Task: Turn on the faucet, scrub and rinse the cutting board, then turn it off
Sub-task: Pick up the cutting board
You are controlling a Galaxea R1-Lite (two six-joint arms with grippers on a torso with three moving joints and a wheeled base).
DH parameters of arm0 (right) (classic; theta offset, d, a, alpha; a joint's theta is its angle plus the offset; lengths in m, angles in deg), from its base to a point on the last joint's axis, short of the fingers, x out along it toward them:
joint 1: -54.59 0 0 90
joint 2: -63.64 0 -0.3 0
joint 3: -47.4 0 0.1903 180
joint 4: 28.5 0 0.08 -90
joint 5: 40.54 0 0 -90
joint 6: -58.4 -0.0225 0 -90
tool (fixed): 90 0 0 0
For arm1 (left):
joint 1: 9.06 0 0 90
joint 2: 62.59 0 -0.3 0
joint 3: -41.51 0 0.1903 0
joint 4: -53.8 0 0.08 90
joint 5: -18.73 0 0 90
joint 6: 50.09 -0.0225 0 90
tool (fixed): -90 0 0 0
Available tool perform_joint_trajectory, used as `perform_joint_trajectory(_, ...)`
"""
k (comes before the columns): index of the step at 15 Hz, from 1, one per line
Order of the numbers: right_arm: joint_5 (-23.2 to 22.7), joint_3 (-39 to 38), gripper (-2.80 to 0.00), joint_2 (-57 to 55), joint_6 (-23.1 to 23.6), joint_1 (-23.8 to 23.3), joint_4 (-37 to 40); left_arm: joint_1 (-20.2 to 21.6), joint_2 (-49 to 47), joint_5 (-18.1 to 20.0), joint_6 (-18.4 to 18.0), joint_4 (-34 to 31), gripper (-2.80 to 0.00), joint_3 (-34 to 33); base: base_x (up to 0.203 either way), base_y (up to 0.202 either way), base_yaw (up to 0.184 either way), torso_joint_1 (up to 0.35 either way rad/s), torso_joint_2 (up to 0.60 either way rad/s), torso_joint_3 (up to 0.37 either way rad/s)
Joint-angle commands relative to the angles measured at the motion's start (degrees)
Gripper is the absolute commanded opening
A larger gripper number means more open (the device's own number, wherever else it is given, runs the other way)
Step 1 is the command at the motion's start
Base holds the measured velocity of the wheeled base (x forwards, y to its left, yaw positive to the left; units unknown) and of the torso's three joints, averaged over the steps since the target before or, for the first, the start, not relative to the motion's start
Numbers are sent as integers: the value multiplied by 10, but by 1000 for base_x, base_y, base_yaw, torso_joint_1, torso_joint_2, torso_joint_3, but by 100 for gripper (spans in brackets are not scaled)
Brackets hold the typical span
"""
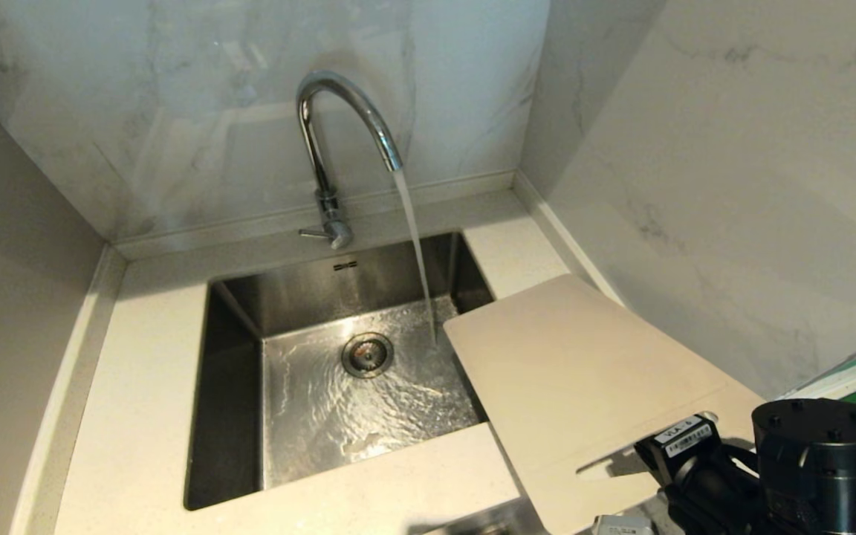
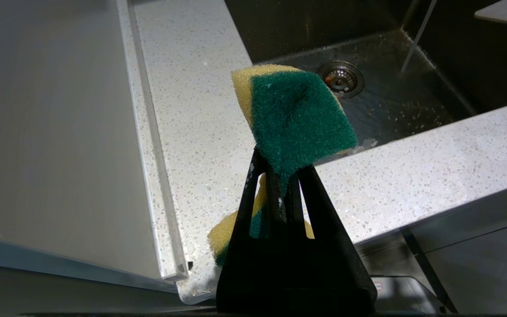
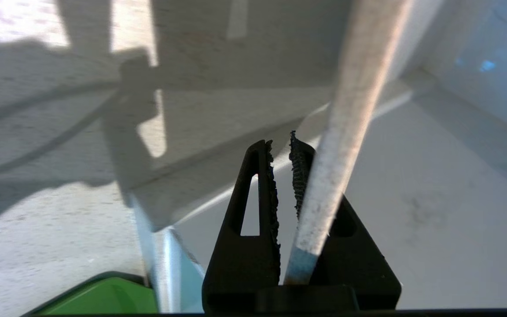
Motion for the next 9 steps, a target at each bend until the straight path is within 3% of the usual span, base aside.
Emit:
perform_joint_trajectory(1,0,10,-280,19,6,0,-3,0,0,0,0,0,-280,0,0,0,0,0,0,0)
perform_joint_trajectory(9,-2,35,-280,73,27,1,-1,0,0,0,0,0,-280,0,0,0,0,0,0,0)
